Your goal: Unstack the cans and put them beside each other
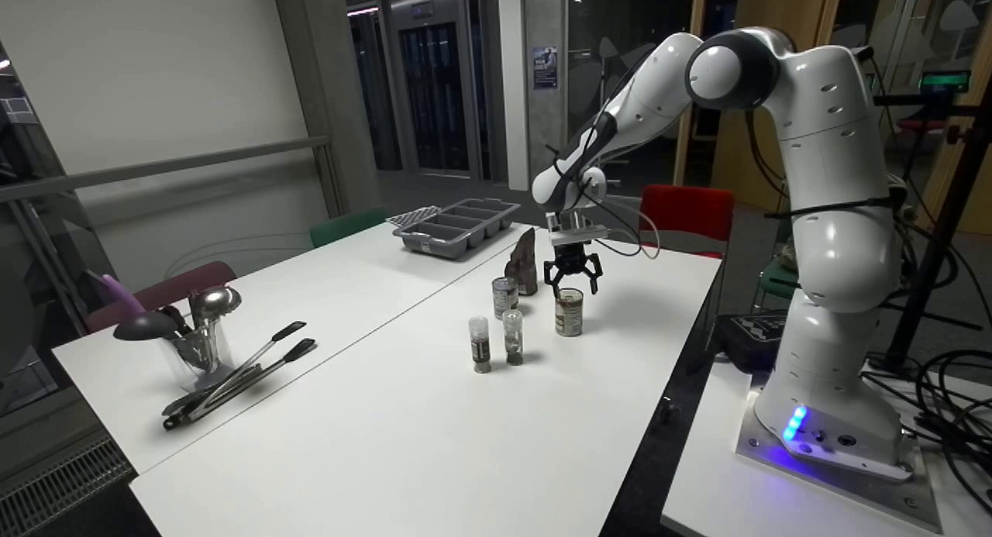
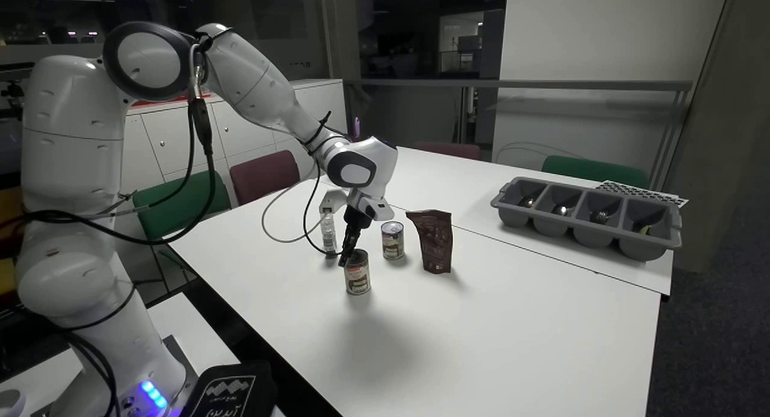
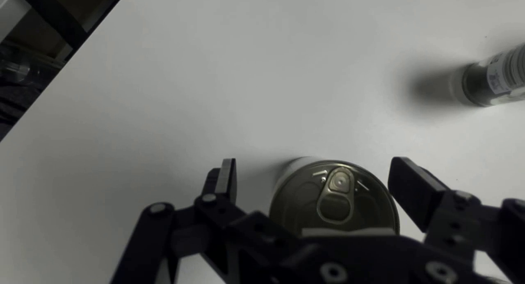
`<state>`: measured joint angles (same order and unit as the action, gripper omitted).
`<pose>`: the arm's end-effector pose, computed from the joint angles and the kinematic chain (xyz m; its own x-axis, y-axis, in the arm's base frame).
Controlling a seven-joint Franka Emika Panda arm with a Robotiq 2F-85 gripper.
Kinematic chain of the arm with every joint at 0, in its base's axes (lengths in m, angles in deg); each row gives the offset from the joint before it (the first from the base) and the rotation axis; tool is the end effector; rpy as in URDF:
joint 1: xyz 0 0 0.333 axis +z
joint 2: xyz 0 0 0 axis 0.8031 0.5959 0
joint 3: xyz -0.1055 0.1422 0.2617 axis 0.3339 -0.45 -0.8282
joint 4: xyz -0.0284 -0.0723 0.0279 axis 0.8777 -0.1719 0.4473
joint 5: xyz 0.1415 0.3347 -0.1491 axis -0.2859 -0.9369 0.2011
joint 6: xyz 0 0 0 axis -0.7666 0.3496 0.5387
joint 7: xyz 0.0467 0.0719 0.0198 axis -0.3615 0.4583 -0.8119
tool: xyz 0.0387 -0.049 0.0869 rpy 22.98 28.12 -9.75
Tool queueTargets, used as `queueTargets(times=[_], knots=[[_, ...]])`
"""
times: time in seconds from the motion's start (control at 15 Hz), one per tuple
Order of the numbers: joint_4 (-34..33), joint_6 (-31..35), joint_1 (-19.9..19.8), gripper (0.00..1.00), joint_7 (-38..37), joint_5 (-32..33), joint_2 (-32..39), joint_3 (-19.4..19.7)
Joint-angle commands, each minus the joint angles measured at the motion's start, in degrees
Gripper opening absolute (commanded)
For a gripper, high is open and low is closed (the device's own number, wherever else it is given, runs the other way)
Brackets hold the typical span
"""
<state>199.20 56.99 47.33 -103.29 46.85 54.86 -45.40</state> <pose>0.5344 -0.1168 0.2329 0.5967 -0.7086 -0.3765 -0.7453 -0.6634 0.0673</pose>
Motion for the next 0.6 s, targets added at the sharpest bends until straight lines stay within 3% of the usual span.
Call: queueTargets(times=[0.0, 0.53], knots=[[-0.81, 1.27, 1.53, 1.00, -3.84, 1.95, 0.21, 1.19], [-1.38, 6.05, 1.44, 1.00, -4.09, 0.81, 0.48, 0.82]])
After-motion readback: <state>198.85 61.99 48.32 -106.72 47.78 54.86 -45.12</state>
